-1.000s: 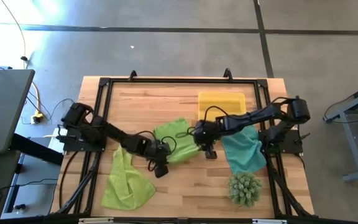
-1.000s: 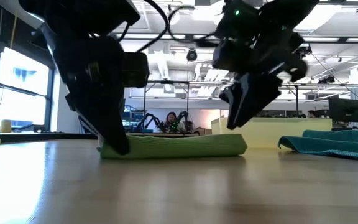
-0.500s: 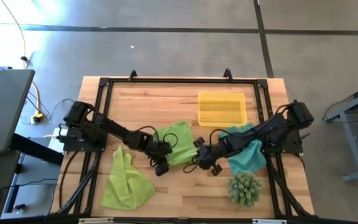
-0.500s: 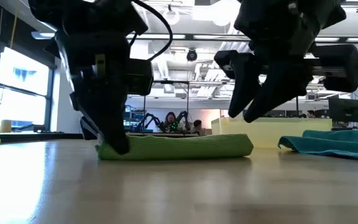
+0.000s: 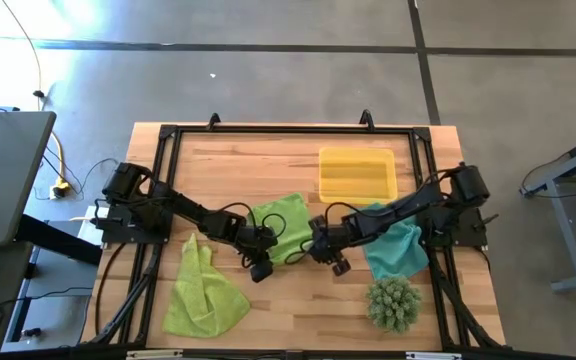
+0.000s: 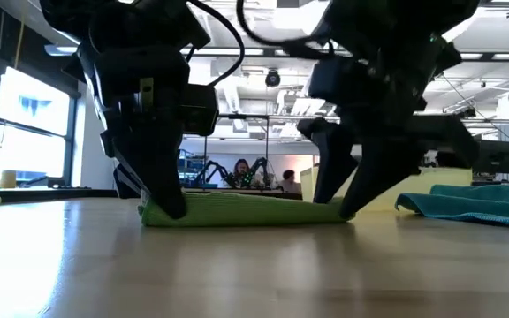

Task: Roll microfiber towels into tight, uniform cylinder then place into a basket
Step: Roll the top green microfiber towel

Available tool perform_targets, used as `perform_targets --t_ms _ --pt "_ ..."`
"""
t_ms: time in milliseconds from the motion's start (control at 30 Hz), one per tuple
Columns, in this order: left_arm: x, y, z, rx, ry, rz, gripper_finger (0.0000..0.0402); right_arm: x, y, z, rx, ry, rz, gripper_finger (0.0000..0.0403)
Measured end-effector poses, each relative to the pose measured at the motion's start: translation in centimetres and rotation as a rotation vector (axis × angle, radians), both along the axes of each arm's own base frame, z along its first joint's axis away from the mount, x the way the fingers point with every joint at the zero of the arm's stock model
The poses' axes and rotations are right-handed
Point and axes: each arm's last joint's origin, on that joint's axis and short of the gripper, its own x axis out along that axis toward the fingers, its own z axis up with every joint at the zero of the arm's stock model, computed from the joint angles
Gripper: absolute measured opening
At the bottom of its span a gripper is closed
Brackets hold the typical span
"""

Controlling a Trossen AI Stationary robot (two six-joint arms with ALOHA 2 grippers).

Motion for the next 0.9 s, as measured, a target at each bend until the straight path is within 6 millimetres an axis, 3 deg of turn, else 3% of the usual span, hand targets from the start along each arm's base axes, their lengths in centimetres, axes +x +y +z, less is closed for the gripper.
perform_targets --t_ms 367,667,900 --pt "-0.1 -0.4 0.0 0.005 0.004 -0.015 0.0005 0.5 -1.7 -1.3 0.097 0.068 -0.083 0.0117" --pt "-0.3 -0.5 0.2 -0.044 0.019 -0.024 0.0059 0.4 -1.8 -1.5 0.125 0.088 -0.121 0.0011" --pt "-1.7 -0.4 2.3 -0.009 0.046 -0.091 0.0082 0.5 -3.0 -1.2 0.341 0.142 -0.185 0.0004"
